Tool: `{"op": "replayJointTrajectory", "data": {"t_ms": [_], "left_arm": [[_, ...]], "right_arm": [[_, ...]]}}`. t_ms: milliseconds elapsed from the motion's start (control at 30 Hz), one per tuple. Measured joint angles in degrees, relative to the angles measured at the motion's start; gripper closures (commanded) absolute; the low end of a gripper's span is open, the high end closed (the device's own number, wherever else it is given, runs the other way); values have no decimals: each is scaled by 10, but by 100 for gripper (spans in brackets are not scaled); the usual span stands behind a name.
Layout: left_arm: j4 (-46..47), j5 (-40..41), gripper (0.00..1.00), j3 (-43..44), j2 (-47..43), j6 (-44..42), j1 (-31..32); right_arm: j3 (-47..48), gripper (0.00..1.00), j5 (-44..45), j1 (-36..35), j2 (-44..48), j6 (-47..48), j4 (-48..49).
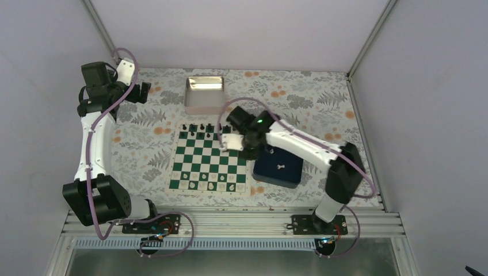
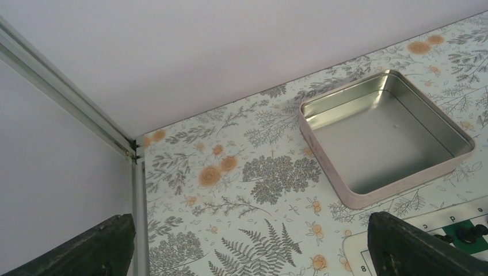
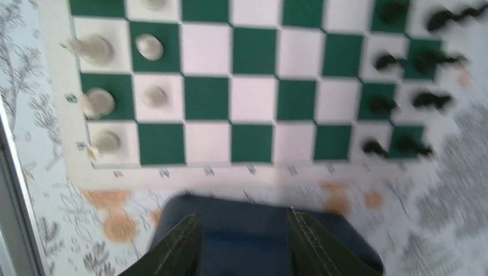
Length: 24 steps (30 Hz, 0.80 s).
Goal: Set up the chess pieces on the board
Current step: Place the chess piece on the chessboard, then pick up the chess piece from the storage box.
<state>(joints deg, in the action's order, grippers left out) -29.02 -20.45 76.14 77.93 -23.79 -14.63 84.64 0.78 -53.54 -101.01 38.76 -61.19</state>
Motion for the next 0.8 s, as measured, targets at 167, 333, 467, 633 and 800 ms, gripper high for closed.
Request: {"op": "replayJointTrajectory", "data": {"t_ms": [167,333,467,633,800], "left_arm": [[0,0,0,0,-4,0,0],[0,0,0,0,-4,0,0],[0,0,0,0,-4,0,0],[0,0,0,0,-5,0,0],[0,1,0,0,-8,0,0]], "right_arm": [[-69,61,2,105,108,7,-2],[-166,61,9,210,136,35,13],[-201,58,8,233,131,52,29],[-200,56,-5,236,110,64,70],[-193,55,-16,236,61,71,90]]}}
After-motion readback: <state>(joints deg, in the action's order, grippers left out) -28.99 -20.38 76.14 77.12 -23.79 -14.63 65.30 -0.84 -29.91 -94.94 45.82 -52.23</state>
